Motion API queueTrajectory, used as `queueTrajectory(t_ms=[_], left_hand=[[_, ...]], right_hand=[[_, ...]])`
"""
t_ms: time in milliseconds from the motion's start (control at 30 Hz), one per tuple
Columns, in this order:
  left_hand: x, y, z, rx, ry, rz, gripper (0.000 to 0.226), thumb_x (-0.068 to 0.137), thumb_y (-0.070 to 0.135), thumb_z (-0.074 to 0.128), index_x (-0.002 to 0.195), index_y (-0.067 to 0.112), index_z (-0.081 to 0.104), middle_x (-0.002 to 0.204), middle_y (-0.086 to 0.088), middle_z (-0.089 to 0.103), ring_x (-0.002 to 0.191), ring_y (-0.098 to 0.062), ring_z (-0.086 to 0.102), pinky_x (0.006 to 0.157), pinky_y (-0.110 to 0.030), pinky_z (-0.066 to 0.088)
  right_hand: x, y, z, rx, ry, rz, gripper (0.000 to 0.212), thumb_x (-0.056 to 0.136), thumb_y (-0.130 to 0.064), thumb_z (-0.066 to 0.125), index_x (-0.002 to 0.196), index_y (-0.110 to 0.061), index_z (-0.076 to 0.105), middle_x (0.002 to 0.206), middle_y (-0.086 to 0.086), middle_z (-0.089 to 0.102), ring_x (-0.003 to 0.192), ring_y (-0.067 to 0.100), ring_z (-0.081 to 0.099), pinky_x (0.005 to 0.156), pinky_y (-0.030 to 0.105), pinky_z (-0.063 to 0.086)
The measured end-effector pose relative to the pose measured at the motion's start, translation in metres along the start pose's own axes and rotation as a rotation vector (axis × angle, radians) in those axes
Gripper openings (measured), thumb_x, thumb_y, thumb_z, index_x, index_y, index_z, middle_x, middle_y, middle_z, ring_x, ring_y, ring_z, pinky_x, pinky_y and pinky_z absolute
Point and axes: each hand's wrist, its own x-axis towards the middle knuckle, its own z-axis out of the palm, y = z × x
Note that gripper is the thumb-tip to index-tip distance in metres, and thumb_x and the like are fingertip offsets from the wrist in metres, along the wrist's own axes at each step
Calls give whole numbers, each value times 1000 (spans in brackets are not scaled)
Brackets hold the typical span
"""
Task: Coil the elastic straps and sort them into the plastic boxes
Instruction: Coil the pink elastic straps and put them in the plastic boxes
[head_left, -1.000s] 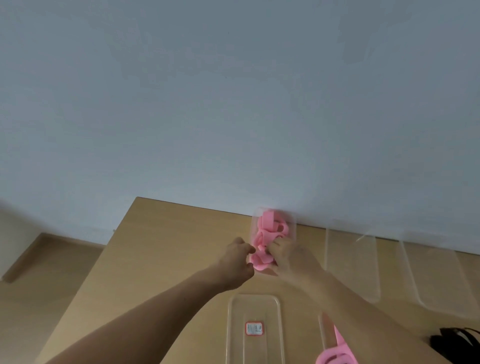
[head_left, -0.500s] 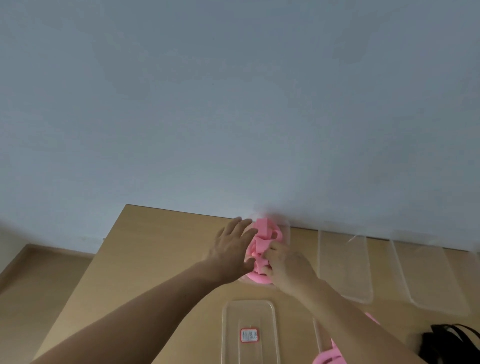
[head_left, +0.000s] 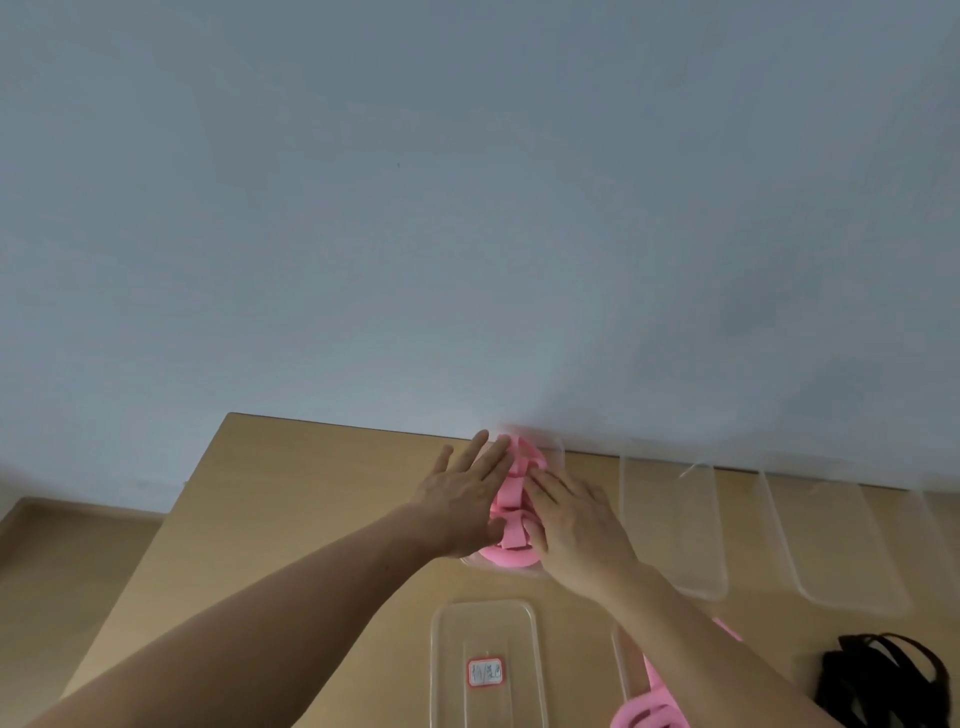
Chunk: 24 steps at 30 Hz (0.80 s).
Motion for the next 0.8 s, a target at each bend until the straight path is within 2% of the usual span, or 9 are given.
queueTrajectory(t_ms=[133, 267, 400, 500, 667, 800], left_hand=[[-6, -2, -6, -20, 31, 20, 80, 97, 50, 39, 158, 21, -5, 164, 5, -21, 148, -18, -28, 120, -49, -10], [-23, -4, -9, -109, 95, 13, 76, 98, 47, 42, 158, 21, 5, 166, 3, -12, 150, -20, -22, 121, -51, -2], [-51, -10, -6, -272, 198, -6, 69, 97, 45, 47, 155, 21, 20, 166, 0, 6, 153, -21, -3, 121, -47, 13], [-74, -12, 4, -392, 196, -6, 69, 95, 39, 53, 154, 19, 24, 164, -4, 15, 151, -23, 11, 120, -43, 23], [-108, -13, 28, -529, 183, 1, 66, 94, 31, 58, 152, 15, 31, 161, -6, 24, 146, -26, 25, 117, -36, 26], [-130, -20, 42, -630, 212, -59, 57, 94, 24, 58, 146, 9, 42, 151, -9, 40, 137, -24, 41, 113, -30, 30]], right_hand=[[0, -2, -11, -17, -23, 3, 49, 103, -37, 36, 147, -19, 38, 158, -3, 33, 146, 17, 25, 114, 40, 26], [-9, -14, -26, 16, 43, 49, 48, 102, -35, 40, 147, -17, 41, 158, -2, 31, 146, 20, 27, 115, 39, 27], [-36, -40, -30, 8, 100, 149, 39, 97, -33, 46, 134, -20, 52, 135, -1, 53, 120, 22, 48, 97, 34, 42], [-60, -65, -25, 9, 75, 283, 41, 96, -40, 47, 131, -21, 52, 120, 1, 57, 109, 23, 52, 86, 33, 44], [-90, -108, -3, 87, -97, 551, 54, 89, -57, 49, 129, -20, 50, 124, 4, 55, 112, 26, 54, 85, 36, 46], [-105, -138, 18, 122, -195, 718, 86, 75, -76, 54, 137, -18, 42, 127, 4, 51, 115, 26, 51, 89, 38, 44]])
